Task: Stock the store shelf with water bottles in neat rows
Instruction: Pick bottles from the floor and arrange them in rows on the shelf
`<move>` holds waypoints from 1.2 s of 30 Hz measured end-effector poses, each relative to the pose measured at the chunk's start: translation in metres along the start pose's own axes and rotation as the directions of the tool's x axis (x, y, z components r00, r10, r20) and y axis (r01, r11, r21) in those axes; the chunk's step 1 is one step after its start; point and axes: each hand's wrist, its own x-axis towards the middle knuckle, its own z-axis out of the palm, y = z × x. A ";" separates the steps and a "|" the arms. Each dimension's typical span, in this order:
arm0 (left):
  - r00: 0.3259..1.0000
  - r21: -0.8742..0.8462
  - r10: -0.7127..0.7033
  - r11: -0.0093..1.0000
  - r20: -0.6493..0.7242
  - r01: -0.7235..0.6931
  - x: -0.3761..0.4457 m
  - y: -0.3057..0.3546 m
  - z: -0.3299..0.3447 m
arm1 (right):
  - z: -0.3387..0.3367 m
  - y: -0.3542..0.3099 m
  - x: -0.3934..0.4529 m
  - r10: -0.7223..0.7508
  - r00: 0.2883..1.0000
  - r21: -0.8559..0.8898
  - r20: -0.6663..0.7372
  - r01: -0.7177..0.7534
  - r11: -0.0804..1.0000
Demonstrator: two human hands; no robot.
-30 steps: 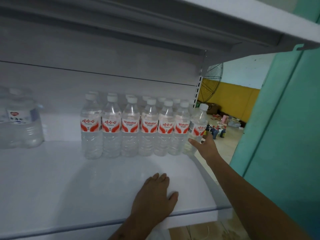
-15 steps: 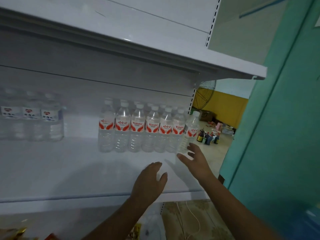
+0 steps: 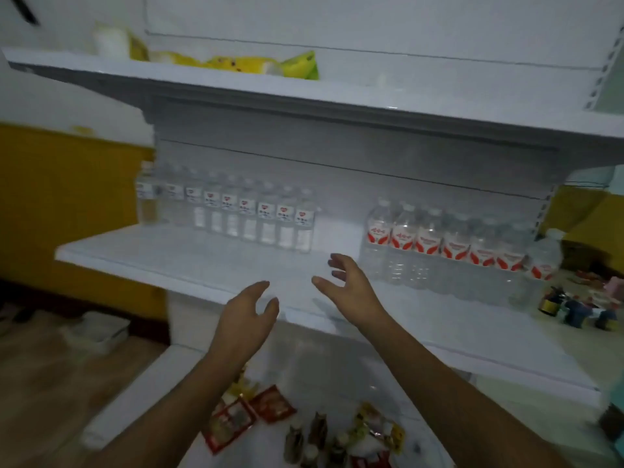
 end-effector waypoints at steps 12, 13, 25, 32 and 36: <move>0.850 0.114 -0.273 0.927 -0.450 0.357 -0.123 -0.114 -0.204 | 0.279 -0.098 -0.054 -0.272 0.820 0.181 0.504 0.208 0.961; 0.825 0.108 -0.307 0.910 -0.474 0.401 -0.136 -0.125 -0.212 | 0.295 -0.100 -0.064 -0.280 0.793 0.190 0.541 0.209 0.959; 0.563 0.061 -0.557 0.676 -0.611 0.734 -0.232 -0.248 -0.234 | 0.449 -0.034 -0.165 -0.203 0.491 0.180 0.847 0.094 0.979; 0.521 -0.027 -0.699 0.610 -0.490 0.792 -0.223 -0.334 -0.198 | 0.504 0.035 -0.155 -0.050 0.476 0.062 0.878 -0.010 0.998; 0.495 -0.090 -0.781 0.564 -0.380 0.821 -0.205 -0.396 -0.166 | 0.545 0.080 -0.136 0.035 0.480 -0.043 0.877 0.006 0.999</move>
